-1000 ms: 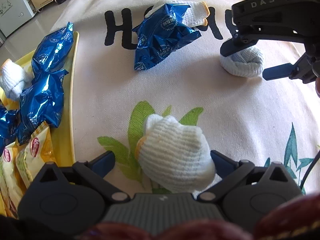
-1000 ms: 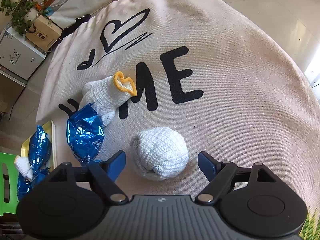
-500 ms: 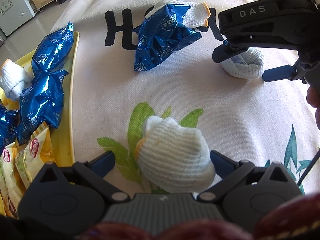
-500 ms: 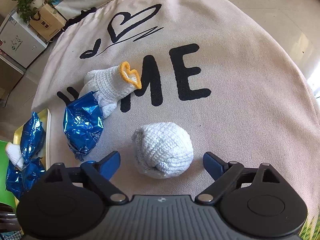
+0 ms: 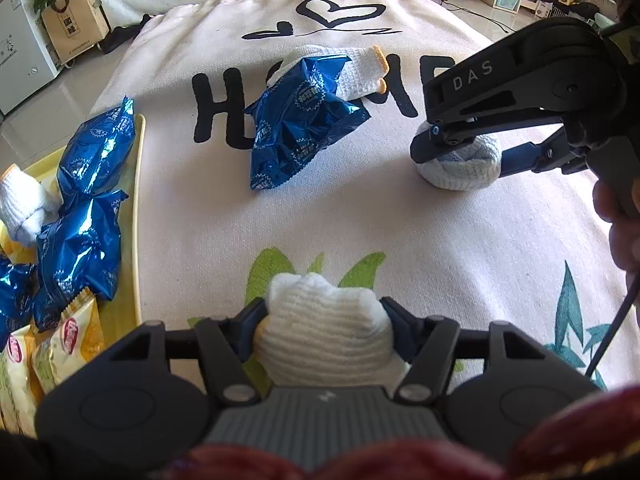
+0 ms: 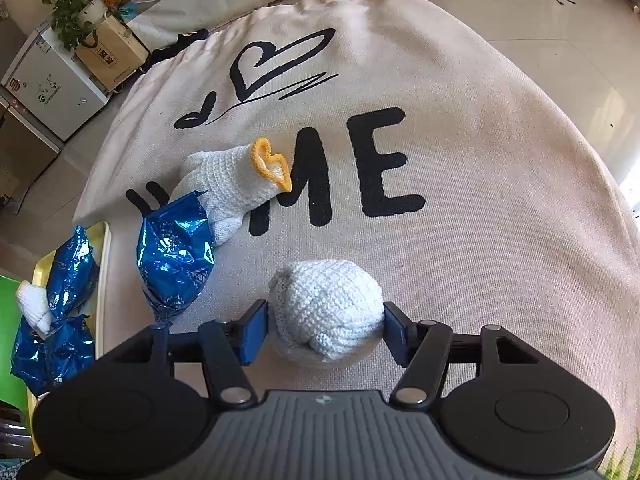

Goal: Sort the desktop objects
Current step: 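Carry both white gloves over the yellow tray with both tools, then open the left tool to drop its glove while the right tool drops the rolled glove onto the tray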

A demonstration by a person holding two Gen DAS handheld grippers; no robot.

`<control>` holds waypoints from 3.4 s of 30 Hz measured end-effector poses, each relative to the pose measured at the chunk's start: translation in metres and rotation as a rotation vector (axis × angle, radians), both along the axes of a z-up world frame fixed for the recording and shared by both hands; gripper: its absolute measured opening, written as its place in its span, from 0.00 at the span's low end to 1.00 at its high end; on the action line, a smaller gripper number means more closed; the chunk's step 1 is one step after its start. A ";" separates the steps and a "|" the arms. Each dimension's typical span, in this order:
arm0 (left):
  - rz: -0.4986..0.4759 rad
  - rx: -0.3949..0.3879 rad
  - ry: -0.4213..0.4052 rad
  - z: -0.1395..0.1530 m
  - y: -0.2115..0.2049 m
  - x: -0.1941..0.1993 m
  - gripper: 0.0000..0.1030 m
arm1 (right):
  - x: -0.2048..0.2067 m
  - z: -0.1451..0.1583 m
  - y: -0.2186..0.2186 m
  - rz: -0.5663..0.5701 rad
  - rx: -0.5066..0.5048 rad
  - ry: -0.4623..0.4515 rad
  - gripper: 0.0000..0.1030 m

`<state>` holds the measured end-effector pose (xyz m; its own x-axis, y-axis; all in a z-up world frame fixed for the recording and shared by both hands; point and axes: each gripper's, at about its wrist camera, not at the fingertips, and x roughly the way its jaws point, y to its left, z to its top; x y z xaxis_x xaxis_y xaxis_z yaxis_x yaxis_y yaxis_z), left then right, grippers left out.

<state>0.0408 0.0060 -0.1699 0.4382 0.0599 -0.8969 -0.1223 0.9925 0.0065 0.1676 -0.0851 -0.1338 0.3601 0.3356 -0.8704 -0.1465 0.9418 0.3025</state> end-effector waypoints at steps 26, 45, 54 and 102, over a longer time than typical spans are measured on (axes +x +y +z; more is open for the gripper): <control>0.253 -0.139 -0.116 0.063 -0.004 -0.094 0.59 | -0.155 0.056 -0.062 -0.080 0.126 -0.082 0.59; 0.328 -0.148 -0.203 0.105 0.006 -0.131 0.59 | -0.204 0.065 -0.060 -0.024 0.201 -0.140 0.59; 0.438 -0.151 -0.206 0.104 0.060 -0.141 0.59 | -0.214 0.063 -0.029 0.086 0.222 -0.141 0.59; 0.732 -0.125 0.077 0.053 0.250 -0.119 0.61 | -0.177 0.042 0.190 0.432 0.316 -0.157 0.59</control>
